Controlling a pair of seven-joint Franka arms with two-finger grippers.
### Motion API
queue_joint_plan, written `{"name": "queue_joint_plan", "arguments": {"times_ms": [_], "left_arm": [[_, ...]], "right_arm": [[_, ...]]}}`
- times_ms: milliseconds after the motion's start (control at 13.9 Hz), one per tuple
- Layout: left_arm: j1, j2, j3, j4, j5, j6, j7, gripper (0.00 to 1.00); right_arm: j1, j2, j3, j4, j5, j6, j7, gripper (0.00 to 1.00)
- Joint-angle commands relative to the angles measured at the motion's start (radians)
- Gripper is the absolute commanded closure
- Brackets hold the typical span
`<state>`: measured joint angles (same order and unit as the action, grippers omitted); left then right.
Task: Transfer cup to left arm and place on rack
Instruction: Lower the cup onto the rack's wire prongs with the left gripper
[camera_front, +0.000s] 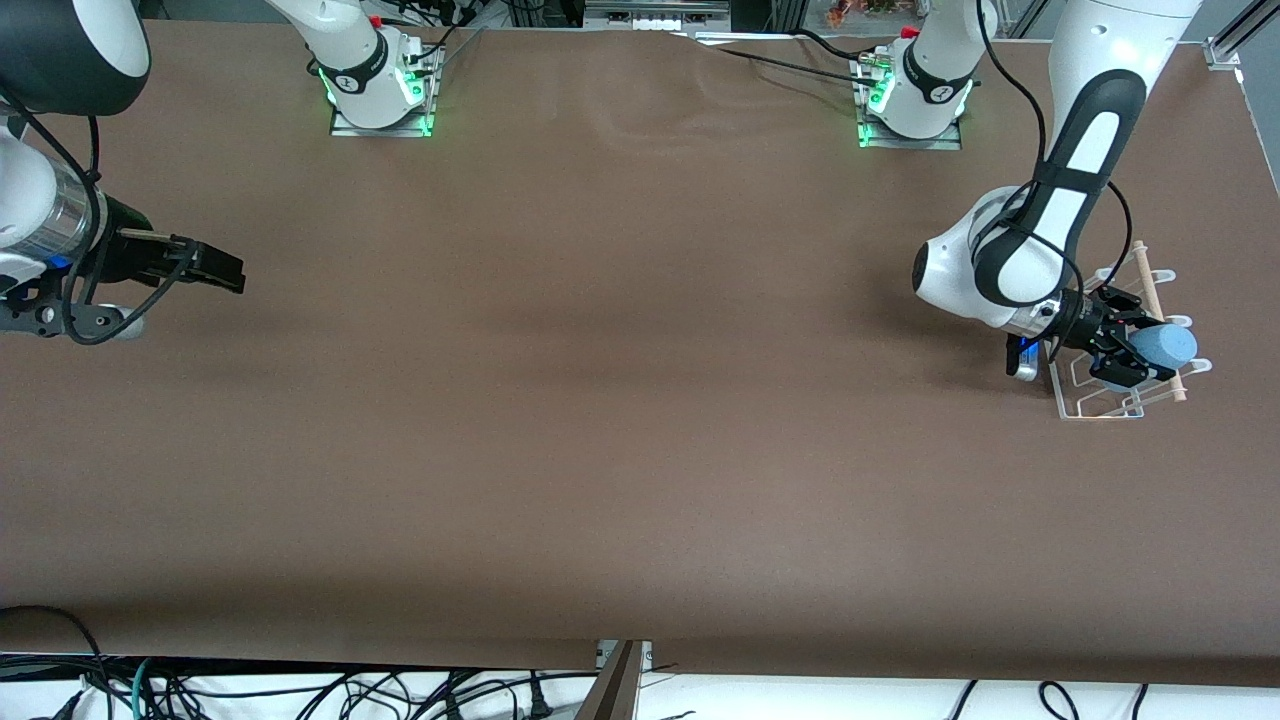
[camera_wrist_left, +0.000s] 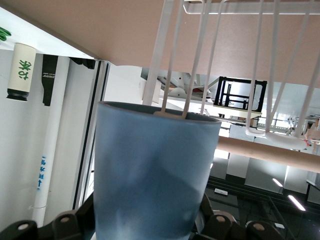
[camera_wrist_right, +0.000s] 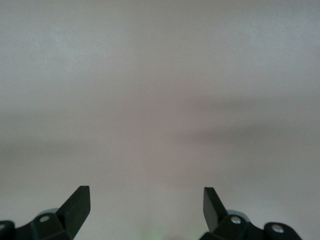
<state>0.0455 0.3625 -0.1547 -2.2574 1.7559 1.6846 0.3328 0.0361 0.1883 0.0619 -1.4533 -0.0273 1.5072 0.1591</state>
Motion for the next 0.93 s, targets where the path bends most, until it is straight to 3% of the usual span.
{"name": "queue_joint_plan", "arguments": {"times_ms": [0, 861], "left_arm": [[0.022, -0.010, -0.006, -0.018, 0.042, 0.004, -0.018, 0.93], [0.051, 0.101, -0.005, -0.014, 0.093, 0.027, -0.095, 0.92]], "right_arm": [[-0.016, -0.024, 0.013, -0.024, 0.006, 0.002, -0.012, 0.00], [-0.016, -0.023, 0.013, -0.021, 0.009, 0.002, -0.013, 0.00]]}}
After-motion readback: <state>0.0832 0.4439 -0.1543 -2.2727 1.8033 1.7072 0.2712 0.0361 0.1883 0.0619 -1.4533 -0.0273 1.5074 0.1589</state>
